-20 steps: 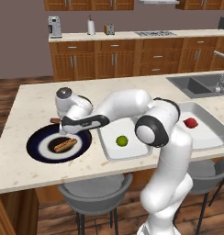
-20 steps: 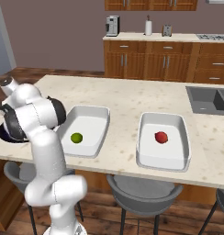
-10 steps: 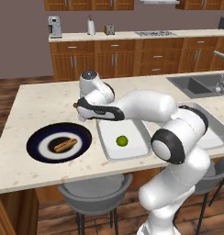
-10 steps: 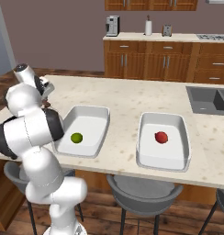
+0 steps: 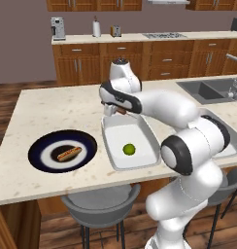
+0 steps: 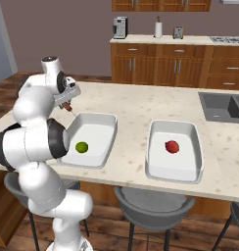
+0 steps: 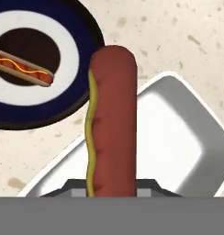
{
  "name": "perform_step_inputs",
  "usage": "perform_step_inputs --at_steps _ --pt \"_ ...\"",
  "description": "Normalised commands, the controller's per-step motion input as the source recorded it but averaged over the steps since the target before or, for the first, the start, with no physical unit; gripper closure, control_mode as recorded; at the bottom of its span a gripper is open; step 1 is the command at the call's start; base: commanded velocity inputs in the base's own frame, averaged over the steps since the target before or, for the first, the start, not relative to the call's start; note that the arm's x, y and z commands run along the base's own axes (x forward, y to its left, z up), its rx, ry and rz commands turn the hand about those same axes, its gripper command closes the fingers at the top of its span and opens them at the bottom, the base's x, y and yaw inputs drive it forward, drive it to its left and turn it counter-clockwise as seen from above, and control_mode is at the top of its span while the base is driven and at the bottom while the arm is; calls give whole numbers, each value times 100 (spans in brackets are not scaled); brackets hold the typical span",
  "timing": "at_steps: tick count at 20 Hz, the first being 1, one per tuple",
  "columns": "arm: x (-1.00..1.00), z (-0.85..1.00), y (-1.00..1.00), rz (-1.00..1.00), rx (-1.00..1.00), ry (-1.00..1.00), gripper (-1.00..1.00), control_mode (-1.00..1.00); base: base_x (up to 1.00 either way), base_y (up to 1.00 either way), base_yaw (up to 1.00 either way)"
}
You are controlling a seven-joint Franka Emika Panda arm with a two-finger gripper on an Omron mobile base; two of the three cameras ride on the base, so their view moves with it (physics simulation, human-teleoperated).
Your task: Place one cooked food and one vegetable from the large plate to each tupperware container.
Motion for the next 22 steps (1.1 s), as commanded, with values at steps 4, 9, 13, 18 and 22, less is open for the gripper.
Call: perform_step_inputs --at_steps 4,9,13,18,22 --pt "3 -69 -88 -4 23 3 100 -100 0 0 0" --pt "9 -69 -44 -7 19 7 100 -100 0 0 0" --pt "32 -46 -5 -10 2 18 100 -100 0 0 0" --pt "34 -16 -11 -11 0 23 100 -100 0 0 0" --pt "19 -26 -22 -8 0 17 100 -100 0 0 0"
